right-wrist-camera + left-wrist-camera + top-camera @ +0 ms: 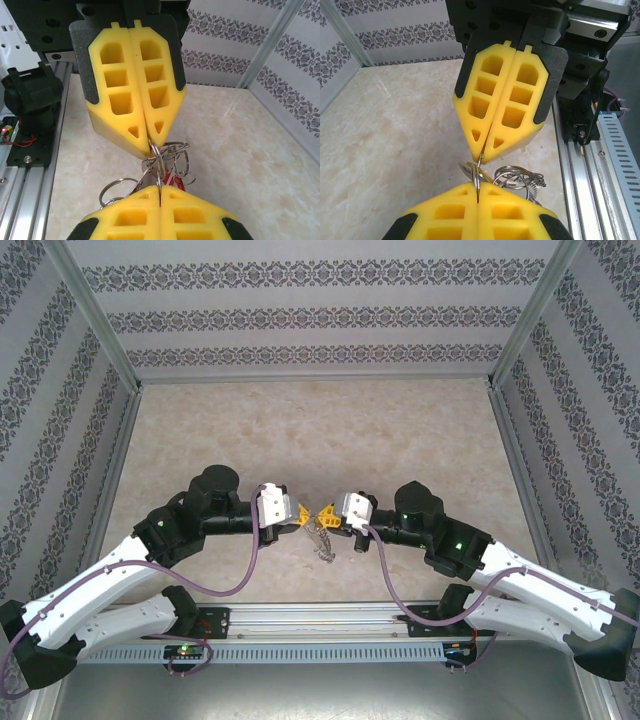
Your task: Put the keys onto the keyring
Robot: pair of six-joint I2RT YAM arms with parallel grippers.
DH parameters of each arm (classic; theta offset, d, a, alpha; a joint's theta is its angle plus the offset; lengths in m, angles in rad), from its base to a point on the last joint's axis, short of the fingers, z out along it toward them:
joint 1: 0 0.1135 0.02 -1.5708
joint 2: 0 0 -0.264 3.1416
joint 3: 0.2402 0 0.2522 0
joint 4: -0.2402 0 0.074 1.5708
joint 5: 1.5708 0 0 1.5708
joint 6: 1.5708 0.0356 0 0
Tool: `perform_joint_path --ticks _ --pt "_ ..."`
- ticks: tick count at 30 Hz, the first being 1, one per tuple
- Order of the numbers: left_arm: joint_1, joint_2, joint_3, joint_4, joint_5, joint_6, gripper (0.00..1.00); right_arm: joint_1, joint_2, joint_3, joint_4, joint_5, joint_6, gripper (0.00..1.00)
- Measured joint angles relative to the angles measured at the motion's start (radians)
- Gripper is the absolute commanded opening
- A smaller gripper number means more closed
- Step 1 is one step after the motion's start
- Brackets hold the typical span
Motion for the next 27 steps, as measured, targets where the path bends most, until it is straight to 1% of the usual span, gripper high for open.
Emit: perform_joint_path --ticks 6,14,15,17,20,23,27 --pt "0.0 0.001 0.0 0.001 0.0 0.0 0.0 0.035 0.007 0.0 0.005 0.053 -0.044 0.0" --pt "0.0 0.005 0.0 -0.003 -0.004 0.001 0.0 0.094 0.016 0.001 0.005 0.194 -0.106 0.0" --pt "0.0 0.005 0.0 -0.002 -0.004 0.001 0.0 0.097 0.016 0.001 0.005 0.2 -0.11 0.04" --pt "0.0 0.005 0.0 -0.003 -0.003 0.001 0.0 0.099 0.016 0.001 0.005 0.203 -0.119 0.18" --pt "0.0 0.005 0.0 -0.004 0.005 0.001 0.0 0.098 0.013 0.0 0.016 0.205 -0.123 0.33" --pt "0.0 0.005 0.0 -0.004 0.022 0.001 0.0 0.098 0.0 -0.006 0.029 0.202 -0.116 0.38" --pt "0.002 -0.003 0.0 -0.005 0.044 0.001 0.0 0.098 -0.014 -0.019 0.035 0.201 -0.108 0.38"
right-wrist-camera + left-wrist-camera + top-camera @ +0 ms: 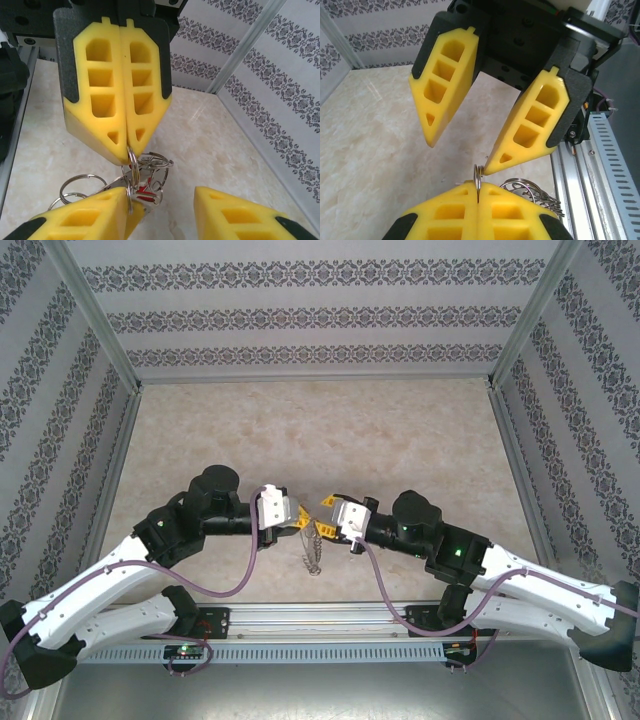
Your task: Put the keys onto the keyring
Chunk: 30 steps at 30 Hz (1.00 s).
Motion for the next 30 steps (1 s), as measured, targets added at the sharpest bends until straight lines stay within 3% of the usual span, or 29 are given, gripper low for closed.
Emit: perform_joint_path --ticks 6,19,30 --pt "0.005 -0.017 0.0 -0.002 0.044 0.0 0.0 -0.002 -0.011 -0.029 0.001 -0.02 0.019 0.3" --pt "0.011 -0.02 0.0 -0.006 0.107 -0.004 0.0 -0.015 -0.002 -0.071 0.035 -0.158 0.039 0.38" --pt "0.011 -0.02 0.0 -0.009 0.118 -0.011 0.0 -0.038 0.024 -0.071 0.076 -0.218 0.043 0.36"
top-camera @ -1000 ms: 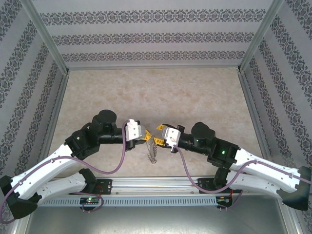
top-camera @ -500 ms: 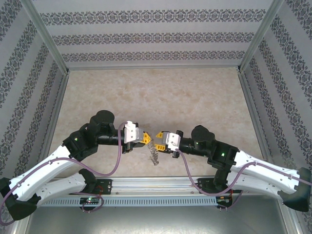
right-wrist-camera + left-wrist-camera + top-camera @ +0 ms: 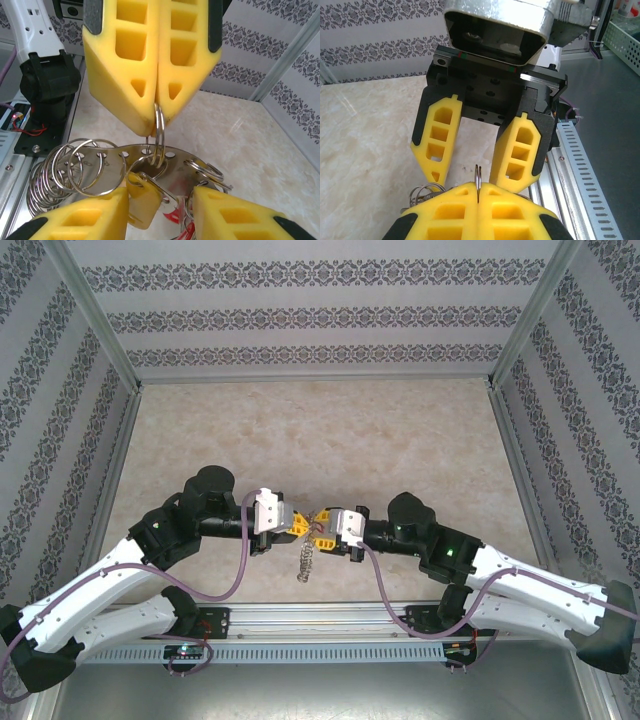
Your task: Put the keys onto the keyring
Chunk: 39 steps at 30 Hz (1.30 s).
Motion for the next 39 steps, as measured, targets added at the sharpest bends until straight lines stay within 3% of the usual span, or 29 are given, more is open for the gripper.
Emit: perform_joint_path --ticks 7,15,24,27,33,39 --pt "0.001 0.0 0.0 0.0 0.003 0.0 0.0 -0.004 0.02 0.0 0.013 -0.025 0.003 0.24" --pt "0.007 0.0 0.0 0.0 0.003 0.0 0.0 -0.004 0.02 0.0 0.013 -0.042 0.003 0.19" --pt "0.013 0.0 0.0 0.0 -0.014 0.0 0.0 -0.004 -0.01 -0.01 0.008 -0.051 0.005 0.01" --pt "0.013 0.0 0.0 0.0 -0.021 0.0 0.0 -0.004 -0.023 -0.01 0.005 -0.051 0.007 0.02" --pt "0.014 0.0 0.0 0.0 -0.028 0.0 0.0 -0.004 -0.029 -0.01 0.005 -0.053 0.013 0.12" --pt "0.016 0.0 0.0 -0.001 -0.031 0.0 0.0 -0.01 -0.025 -0.01 0.006 -0.064 0.016 0.06"
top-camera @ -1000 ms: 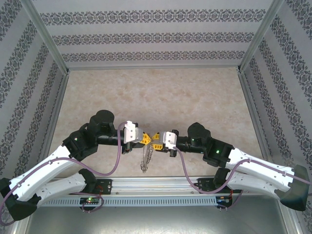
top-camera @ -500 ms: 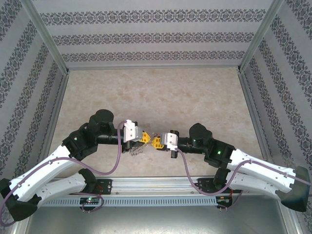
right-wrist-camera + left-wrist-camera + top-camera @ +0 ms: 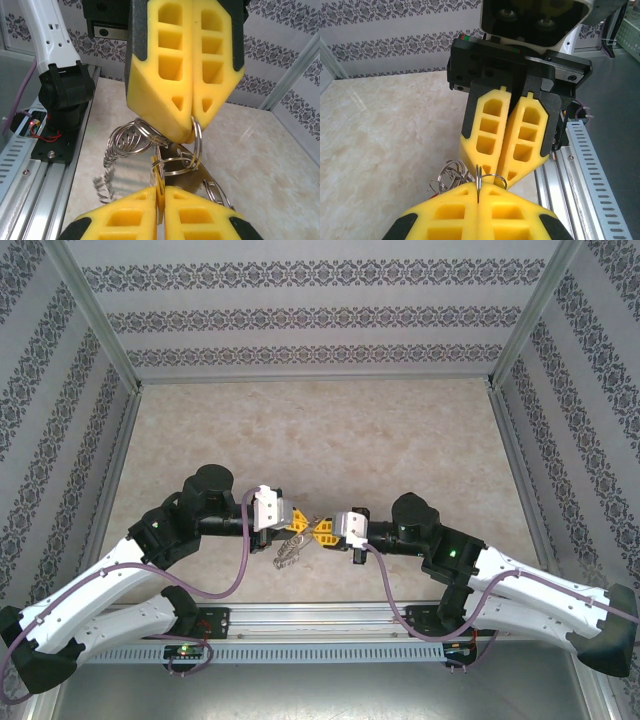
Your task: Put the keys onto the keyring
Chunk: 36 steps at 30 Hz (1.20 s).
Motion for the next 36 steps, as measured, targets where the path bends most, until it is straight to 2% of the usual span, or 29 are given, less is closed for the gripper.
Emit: perform_joint_path --ticks 2,5,9,19,25,27,33,36 --pt "0.002 0.0 0.0 -0.002 0.0 0.0 0.0 0.0 0.0 0.0 -0.001 -0.002 0.002 0.07" --pt "0.002 0.0 0.0 -0.003 0.0 0.0 0.0 0.0 0.0 0.0 0.0 -0.006 0.005 0.17" --pt "0.002 0.0 0.0 -0.003 0.0 0.0 0.0 0.0 0.005 0.0 0.008 -0.018 0.006 0.22" --pt "0.002 0.0 0.0 -0.016 0.0 0.0 0.0 0.0 0.056 0.0 0.031 -0.024 0.006 0.25" --pt "0.002 0.0 0.0 -0.017 0.0 0.0 0.0 0.0 0.067 0.0 0.046 -0.029 0.008 0.36" --pt "0.003 0.0 0.0 -0.018 0.0 0.0 0.0 0.0 0.072 0.0 0.053 -0.031 0.01 0.36" --pt "0.003 0.0 0.0 -0.019 0.0 0.0 0.0 0.0 0.083 0.0 0.064 -0.032 0.011 0.22" --pt "0.003 0.0 0.0 -0.018 0.0 0.0 0.0 -0.005 0.085 0.0 0.072 -0.032 0.01 0.18"
